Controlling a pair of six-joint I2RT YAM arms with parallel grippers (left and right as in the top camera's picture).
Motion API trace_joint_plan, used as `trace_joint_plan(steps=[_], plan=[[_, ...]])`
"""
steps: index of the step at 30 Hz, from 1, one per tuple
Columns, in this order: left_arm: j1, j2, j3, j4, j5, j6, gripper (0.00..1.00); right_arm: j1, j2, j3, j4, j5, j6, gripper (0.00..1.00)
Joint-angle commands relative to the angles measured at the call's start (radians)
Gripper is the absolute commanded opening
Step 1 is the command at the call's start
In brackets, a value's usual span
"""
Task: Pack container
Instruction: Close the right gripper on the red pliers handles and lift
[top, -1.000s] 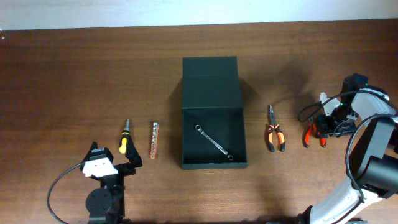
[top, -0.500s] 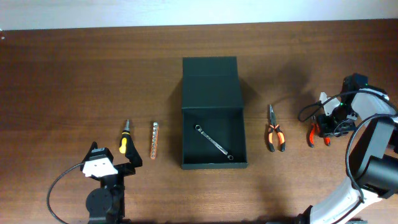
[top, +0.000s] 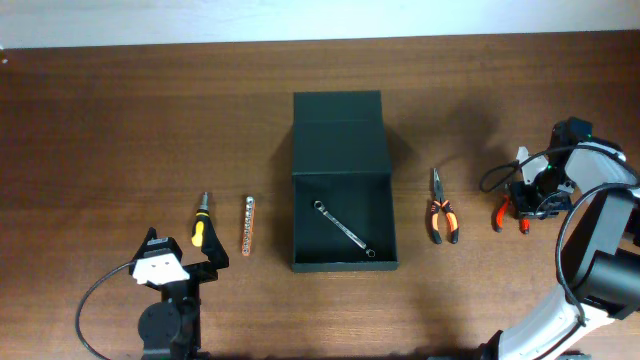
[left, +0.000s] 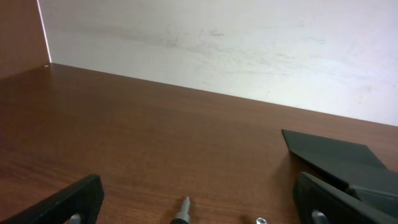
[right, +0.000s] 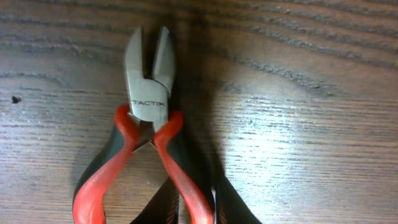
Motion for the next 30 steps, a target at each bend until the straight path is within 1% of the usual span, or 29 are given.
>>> trace_joint_plan(steps=[1, 8, 10, 13, 16, 27, 30], plan=[[0.005, -0.008, -0.004, -0.001, 0.004, -0.005, 0.99, 0.005, 0.021, -0.004, 0.021, -0.02, 0.033, 0.18], [0.005, -0.008, -0.004, -0.001, 0.004, -0.005, 0.99, 0.005, 0.021, -0.003, 0.031, -0.024, 0.065, 0.17], [0.005, -0.008, -0.004, -0.001, 0.004, -0.005, 0.99, 0.005, 0.021, 0.0, 0.031, -0.025, 0.069, 0.13], [0.005, -0.008, -0.004, -0.001, 0.004, -0.005, 0.99, 0.005, 0.021, 0.01, 0.029, -0.024, 0.1, 0.04], [0.005, -0.008, -0.004, -0.001, 0.004, -0.005, 0.99, 0.005, 0.021, 0.043, 0.015, -0.025, 0.151, 0.04], [0.005, -0.008, -0.004, -0.001, 0.004, -0.005, 0.99, 0.005, 0.02, 0.181, -0.101, -0.044, 0.155, 0.04], [0.005, -0.008, -0.004, -0.001, 0.004, -0.005, 0.99, 0.005, 0.021, 0.24, -0.151, -0.049, 0.181, 0.04]])
